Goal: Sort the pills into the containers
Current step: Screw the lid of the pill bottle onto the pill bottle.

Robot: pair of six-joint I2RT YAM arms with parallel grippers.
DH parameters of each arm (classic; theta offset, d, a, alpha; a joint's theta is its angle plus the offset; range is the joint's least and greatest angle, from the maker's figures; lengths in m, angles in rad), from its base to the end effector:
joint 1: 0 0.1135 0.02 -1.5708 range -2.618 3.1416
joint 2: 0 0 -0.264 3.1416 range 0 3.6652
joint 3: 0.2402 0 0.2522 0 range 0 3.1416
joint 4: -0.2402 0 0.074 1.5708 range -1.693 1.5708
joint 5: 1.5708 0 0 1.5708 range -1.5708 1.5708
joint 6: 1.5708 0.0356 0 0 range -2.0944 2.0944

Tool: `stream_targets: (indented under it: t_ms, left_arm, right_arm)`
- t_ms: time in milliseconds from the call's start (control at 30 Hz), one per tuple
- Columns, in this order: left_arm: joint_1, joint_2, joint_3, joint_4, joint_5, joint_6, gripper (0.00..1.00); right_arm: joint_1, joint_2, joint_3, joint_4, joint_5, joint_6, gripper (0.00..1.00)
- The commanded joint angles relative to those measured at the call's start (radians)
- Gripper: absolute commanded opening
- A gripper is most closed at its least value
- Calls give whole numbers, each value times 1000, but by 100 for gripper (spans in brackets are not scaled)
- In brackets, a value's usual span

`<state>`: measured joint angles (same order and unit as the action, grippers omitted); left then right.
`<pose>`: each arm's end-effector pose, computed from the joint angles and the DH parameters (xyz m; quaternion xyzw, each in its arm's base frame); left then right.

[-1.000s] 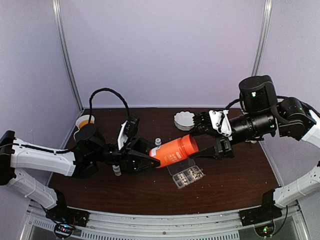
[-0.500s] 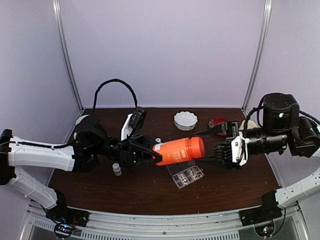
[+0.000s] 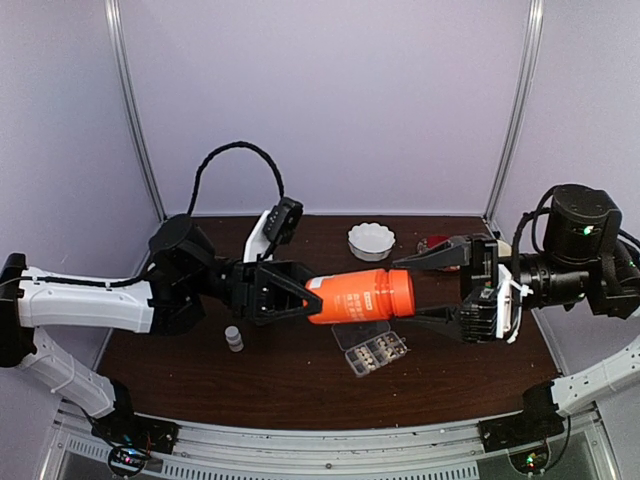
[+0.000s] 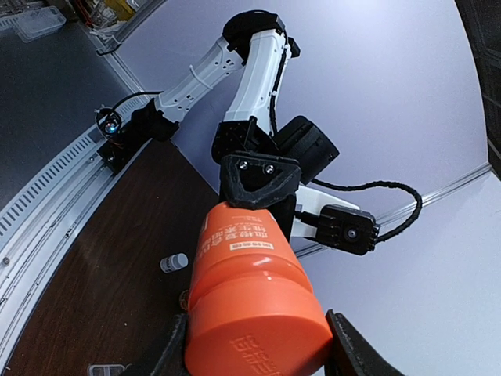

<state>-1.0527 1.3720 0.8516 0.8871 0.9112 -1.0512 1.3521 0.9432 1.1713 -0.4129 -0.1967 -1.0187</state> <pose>0.1240 -0.2743 0.3369 0.3630 0.5083 -0.7663 0.1506 0.0360 0.1939 0.4210 -0.7330 0.2297 0.1800 0.6144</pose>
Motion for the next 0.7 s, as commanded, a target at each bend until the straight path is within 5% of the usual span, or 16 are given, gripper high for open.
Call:
stream_targets:
  t_ms: [0, 200, 433, 667]
  left_arm:
    - [-24, 15, 98, 9, -80, -47, 0]
    - [-29, -34, 98, -102, -110, 90, 0]
    - [-63, -101, 171, -436, -174, 480, 0]
    - [-68, -136, 198, -534, -230, 675, 0]
  right_arm:
    - [14, 97, -15, -66, -14, -41, 0]
    - [11, 128, 11, -55, 3, 84, 0]
    - [5, 136, 42, -29, -34, 317, 0]
    - [-13, 138, 47, 39, 1, 609, 1]
